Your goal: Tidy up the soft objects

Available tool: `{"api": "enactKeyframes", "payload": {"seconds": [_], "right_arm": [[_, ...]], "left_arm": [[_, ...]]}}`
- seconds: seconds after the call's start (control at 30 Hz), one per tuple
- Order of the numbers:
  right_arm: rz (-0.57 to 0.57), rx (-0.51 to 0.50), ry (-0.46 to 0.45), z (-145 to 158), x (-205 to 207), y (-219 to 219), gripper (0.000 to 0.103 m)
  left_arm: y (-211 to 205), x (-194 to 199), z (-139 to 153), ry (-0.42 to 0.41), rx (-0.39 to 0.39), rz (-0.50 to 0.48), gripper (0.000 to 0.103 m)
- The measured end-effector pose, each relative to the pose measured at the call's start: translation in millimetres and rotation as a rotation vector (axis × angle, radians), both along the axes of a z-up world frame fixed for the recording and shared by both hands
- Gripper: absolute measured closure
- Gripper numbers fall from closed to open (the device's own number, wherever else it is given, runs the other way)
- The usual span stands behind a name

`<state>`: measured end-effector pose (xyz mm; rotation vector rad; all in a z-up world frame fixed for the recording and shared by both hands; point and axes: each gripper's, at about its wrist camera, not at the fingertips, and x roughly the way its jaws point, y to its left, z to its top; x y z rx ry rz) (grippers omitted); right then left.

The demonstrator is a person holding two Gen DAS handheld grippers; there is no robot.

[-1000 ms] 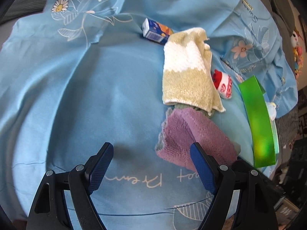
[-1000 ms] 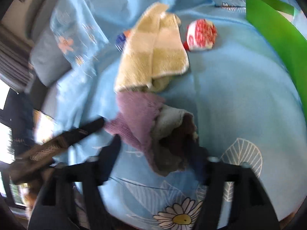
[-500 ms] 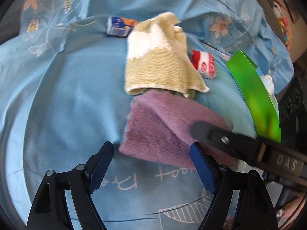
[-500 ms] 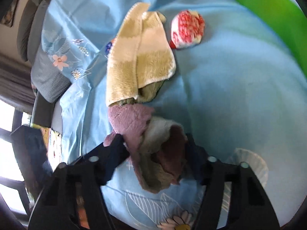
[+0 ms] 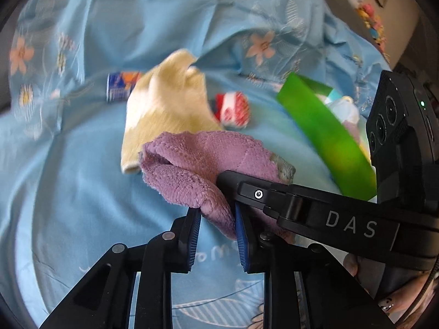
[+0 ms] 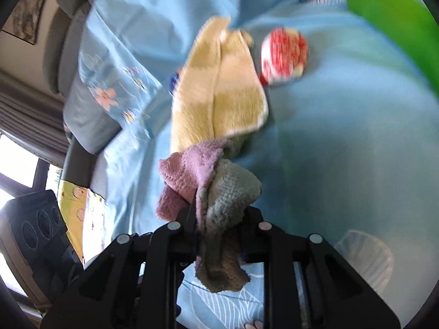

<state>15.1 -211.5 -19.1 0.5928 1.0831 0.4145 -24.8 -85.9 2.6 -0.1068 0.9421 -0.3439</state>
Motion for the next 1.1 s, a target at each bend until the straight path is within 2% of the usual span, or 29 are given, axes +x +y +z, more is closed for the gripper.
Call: {"api": "enactKeyframes", "payload": {"seconds": [0.07, 0.2, 0.37, 0.57, 0.7, 0.87, 0.97, 1.1], "right_arm": [[-0.016, -0.003, -0.056, 17, -3, -10, 0.082], [-0.079, -0.033, -0.173, 53, -10, -37, 0.082], [-0.154, -0.087, -0.254, 83, -16, -70, 0.082], [-0.26, -0.173, -0.324, 113, -18, -115, 0.082], [-0.31, -0.173, -0.34, 117, -14, -147, 0.082], [-0.413, -0.192, -0.334, 110, -18, -185, 0.082], [-0.471, -0.222, -0.309, 103, -20, -206, 0.082], [-0.519, -0.182, -0.265, 89, -21, -237, 0.082]], "left_arm": [[-13, -2, 17, -0.05, 0.015, -0.015, 0.078], [-38, -2, 47, -0.127, -0.015, -0.061, 0.078], [-76, 3, 72, -0.201, -0.047, -0.13, 0.078], [-118, 26, 90, -0.208, -0.16, -0.213, 0.078], [-146, 38, 92, -0.205, -0.173, -0.259, 0.079], [-193, 43, 81, -0.219, -0.141, -0.336, 0.08], [-216, 49, 70, -0.189, -0.164, -0.377, 0.083], [-240, 56, 57, -0.119, -0.189, -0.421, 0.083]]}}
